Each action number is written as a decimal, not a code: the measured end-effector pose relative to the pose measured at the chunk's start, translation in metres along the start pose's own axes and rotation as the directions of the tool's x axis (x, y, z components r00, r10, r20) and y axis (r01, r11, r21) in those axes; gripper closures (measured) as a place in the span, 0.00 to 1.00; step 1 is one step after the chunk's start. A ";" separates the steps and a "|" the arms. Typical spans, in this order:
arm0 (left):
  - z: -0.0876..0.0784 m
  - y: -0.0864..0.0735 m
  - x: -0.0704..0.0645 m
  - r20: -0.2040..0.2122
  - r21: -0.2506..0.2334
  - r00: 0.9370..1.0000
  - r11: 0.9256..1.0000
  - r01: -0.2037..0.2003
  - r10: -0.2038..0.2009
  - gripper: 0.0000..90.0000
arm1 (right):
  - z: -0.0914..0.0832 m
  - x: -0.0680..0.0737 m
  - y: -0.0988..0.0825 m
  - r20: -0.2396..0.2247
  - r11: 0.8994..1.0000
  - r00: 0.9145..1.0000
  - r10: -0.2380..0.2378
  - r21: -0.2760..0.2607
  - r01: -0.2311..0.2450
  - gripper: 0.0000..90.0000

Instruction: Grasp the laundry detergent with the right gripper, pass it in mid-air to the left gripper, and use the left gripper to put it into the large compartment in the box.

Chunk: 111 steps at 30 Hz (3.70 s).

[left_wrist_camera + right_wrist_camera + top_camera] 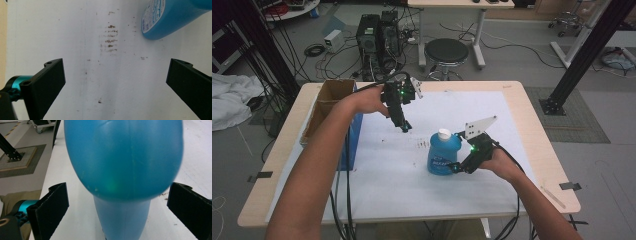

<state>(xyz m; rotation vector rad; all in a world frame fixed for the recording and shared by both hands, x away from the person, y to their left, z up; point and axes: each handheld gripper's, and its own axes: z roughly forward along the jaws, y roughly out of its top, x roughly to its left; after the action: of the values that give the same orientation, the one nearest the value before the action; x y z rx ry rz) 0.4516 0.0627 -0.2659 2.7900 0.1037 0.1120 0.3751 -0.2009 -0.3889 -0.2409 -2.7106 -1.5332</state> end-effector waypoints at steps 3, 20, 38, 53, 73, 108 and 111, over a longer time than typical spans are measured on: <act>0.000 0.000 0.000 -0.001 0.000 1.000 1.000 0.004 -0.004 0.02 | 0.003 0.001 0.000 -0.002 1.000 1.000 -0.002 -0.006 0.002 0.03; 0.000 -0.003 0.000 -0.003 -0.002 1.000 1.000 0.007 -0.007 0.02 | 0.018 -0.001 -0.006 -0.002 0.998 1.000 0.012 -0.056 -0.012 0.05; -0.001 -0.004 0.000 -0.008 -0.008 1.000 1.000 0.012 -0.012 0.02 | 0.021 -0.002 -0.014 0.008 0.995 1.000 0.007 -0.101 -0.006 0.18; 0.000 -0.005 -0.001 -0.008 -0.003 1.000 1.000 0.009 -0.009 0.02 | 0.021 -0.003 -0.014 0.011 0.993 1.000 -0.010 -0.116 0.011 0.32; 0.001 -0.008 -0.003 -0.010 -0.004 1.000 1.000 0.018 -0.018 0.02 | 0.023 -0.001 -0.015 0.010 0.989 0.999 -0.046 -0.137 0.047 0.49; -0.016 -0.005 -0.035 -0.013 0.010 1.000 1.000 0.015 -0.015 0.02 | -0.040 0.032 0.011 0.102 0.986 0.994 -0.027 -0.163 0.043 0.50; -0.018 -0.004 -0.039 -0.016 0.010 1.000 1.000 0.011 -0.011 0.02 | -0.043 0.036 0.012 0.110 0.987 0.994 -0.025 -0.156 0.042 0.50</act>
<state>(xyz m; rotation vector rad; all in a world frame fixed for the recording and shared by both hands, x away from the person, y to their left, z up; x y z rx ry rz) 0.4113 0.0693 -0.2533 2.7989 0.1239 0.1318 0.3383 -0.2270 -0.3535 -0.2896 -2.6859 -1.7991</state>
